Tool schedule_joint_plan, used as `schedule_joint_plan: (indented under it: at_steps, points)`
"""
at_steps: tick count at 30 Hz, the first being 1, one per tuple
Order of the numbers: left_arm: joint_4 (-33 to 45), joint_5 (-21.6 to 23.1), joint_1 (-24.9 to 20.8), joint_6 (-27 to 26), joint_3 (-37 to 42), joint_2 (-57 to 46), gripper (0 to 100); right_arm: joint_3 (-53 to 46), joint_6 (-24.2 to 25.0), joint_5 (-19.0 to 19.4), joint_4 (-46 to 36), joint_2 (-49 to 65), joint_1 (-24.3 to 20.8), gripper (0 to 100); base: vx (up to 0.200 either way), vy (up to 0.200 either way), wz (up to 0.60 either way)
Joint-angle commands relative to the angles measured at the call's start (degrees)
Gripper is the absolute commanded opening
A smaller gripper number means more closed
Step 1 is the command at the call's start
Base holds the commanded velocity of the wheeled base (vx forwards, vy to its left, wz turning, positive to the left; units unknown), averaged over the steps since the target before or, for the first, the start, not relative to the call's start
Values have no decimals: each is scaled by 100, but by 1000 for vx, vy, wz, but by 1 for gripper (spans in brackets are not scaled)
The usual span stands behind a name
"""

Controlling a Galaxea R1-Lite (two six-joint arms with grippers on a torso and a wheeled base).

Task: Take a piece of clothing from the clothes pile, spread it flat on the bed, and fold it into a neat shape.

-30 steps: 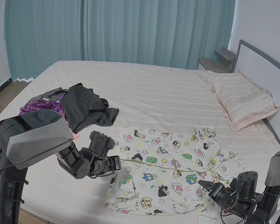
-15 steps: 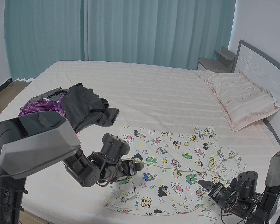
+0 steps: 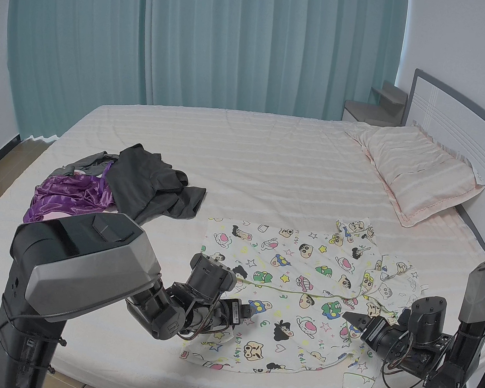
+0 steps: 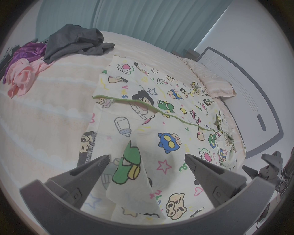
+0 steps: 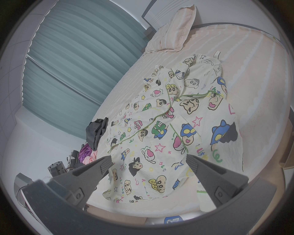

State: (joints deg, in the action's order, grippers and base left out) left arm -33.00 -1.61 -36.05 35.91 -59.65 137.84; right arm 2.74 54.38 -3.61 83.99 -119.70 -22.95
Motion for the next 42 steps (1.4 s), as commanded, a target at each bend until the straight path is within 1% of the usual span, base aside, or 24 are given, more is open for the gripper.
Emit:
schedule_joint_plan:
  at_steps: [1, 5, 7, 8, 9, 10, 13, 17, 18, 19, 23, 25, 30, 35, 36, 37, 40, 42]
  points:
    - [-268, 442, 28, 30, 23, 112, 100, -2, 2, 9, 3, -10, -7, 100, 0, 0, 0]
    - [-734, 873, 45, 135, 120, 103, 100, -2, 2, 0, 3, -10, -7, 100, 0, 0, 0]
    - [-963, 1101, 36, 329, 208, 76, 100, -2, 2, 9, 3, -10, -7, 100, 0, 0, 0]
    - [-1279, 1339, 10, 601, 305, 76, 100, -2, 2, 0, 3, -10, -7, 100, 0, 0, 0]
    - [-1429, 1418, 1, 742, 322, 94, 100, -2, 2, 9, 3, -18, -7, 100, 0, 0, 0]
    - [-1657, 1479, -16, 891, 357, 120, 100, -2, 2, 0, 3, -27, 2, 100, 0, 0, 0]
    - [-2132, 1497, -16, 1023, 437, 164, 100, -2, 2, -8, 12, -97, 2, 100, 0, 0, 0]
    - [-2307, 1567, -8, 1102, 621, 120, 100, -2, 2, -8, 12, -115, -7, 100, 0, 0, 0]
    - [-2492, 1690, -16, 1304, 691, 15, 100, -2, 2, -8, 21, -124, 2, 100, 0, 0, 0]
    - [-2606, 1717, -16, 1506, 709, -47, 100, -2, 2, -8, 47, -124, 2, 100, 0, 0, 0]
    - [-2975, 1725, -16, 1867, 700, -73, 100, -11, 2, -8, 82, -124, 2, 100, 0, 0, 0]
    - [-3098, 1699, -16, 1893, 735, -64, 100, -19, 2, -8, 82, -124, 2, 100, 0, 0, 0]
    - [-3116, 1725, 54, 1911, 1034, -258, 100, -46, 2, -8, 108, -124, 2, 100, 0, 0, 0]
    - [-3107, 1708, 230, 1928, 1518, -609, 100, -90, -7, -8, 223, -168, 2, 100, 0, 0, 0]
    - [-3107, 1699, 247, 2060, 1834, -776, 100, -90, -7, 0, 293, -177, 2, 100, 0, 0, 0]
    - [-3072, 1681, 265, 2148, 1966, -855, 100, -99, -7, 0, 319, -203, 2, 100, 0, 0, 0]
    - [-3028, 1576, 247, 2464, 2273, -961, 100, -134, -7, 0, 399, -273, 2, 100, 0, 0, 0]
    - [-3037, 1453, 247, 2543, 2361, -943, 100, -142, -7, 0, 460, -308, -7, 100, 0, 0, 0]
